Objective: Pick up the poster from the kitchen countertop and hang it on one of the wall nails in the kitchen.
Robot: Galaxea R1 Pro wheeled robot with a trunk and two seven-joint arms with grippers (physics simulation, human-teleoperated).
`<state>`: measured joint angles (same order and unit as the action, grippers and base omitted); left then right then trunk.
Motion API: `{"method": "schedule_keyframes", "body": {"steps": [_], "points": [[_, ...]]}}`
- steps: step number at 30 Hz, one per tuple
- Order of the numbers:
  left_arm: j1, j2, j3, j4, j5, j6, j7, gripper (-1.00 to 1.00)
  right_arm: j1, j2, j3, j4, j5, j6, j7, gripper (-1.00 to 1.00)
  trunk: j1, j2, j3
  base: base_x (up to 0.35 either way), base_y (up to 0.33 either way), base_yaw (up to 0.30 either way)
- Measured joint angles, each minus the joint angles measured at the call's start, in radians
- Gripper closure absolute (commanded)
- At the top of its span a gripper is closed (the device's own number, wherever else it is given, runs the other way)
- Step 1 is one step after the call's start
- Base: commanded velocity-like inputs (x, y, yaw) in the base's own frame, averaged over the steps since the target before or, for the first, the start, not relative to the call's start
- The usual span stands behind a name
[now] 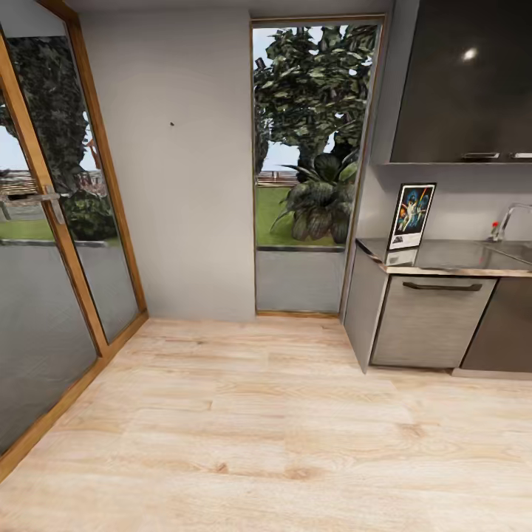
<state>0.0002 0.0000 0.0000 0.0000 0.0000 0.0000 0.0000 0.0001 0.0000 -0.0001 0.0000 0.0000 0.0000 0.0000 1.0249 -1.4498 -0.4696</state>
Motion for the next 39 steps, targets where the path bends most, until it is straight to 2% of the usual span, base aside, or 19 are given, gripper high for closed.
{"method": "schedule_keyframes", "body": {"steps": [8,16,23,32,33,34,37,39], "points": [[0.017,-0.044,-0.003,-0.043,-0.002,-0.015,-0.002,-1.00,-0.046,-0.001,-0.003,-0.047,-0.001,-0.041,0.005,-1.00,0.000,0.000,0.000,0.000,0.000,0.000],[0.017,-0.044,-0.003,-0.088,-0.002,-0.015,-0.002,-1.00,-0.092,-0.001,-0.003,-0.092,-0.001,-0.056,0.005,-1.00,0.000,0.000,0.000,0.000,0.000,0.000],[0.017,-0.046,-0.003,-0.091,-0.002,-0.020,-0.002,-1.00,-0.088,-0.002,-0.002,-0.095,-0.002,-0.051,0.004,-1.00,0.000,0.000,0.000,0.000,0.000,0.000],[0.016,-0.055,0.002,-0.142,-0.004,-0.071,0.002,-1.00,-0.084,-0.034,-0.007,-0.140,-0.006,-0.101,0.002,-1.00,0.000,0.000,0.000,0.000,0.000,0.000],[0.017,-0.054,0.003,-0.191,-0.004,-0.220,0.004,-1.00,-0.085,-0.038,-0.007,-0.227,-0.006,-0.268,0.002,-1.00,0.000,0.000,0.000,0.000,0.000,0.000],[0.013,-0.054,0.004,-0.338,-0.004,-0.229,0.004,-1.00,-0.085,-0.039,-0.007,-0.271,-0.005,-0.277,0.001,-1.00,0.000,0.000,0.001,0.000,0.000,0.000],[0.016,-0.052,0.006,-0.414,-0.004,-0.235,0.006,-1.00,-0.085,-0.042,-0.007,-0.316,-0.005,-0.283,0.001,-1.00,0.000,0.000,0.000,0.000,0.000,0.000],[0.016,-0.049,0.006,-0.495,-0.004,-0.239,0.005,-1.00,-0.086,-0.044,-0.007,-0.374,-0.004,-0.287,-0.001,-1.00,0.000,0.000,0.001,0.000,0.000,0.000]]}}
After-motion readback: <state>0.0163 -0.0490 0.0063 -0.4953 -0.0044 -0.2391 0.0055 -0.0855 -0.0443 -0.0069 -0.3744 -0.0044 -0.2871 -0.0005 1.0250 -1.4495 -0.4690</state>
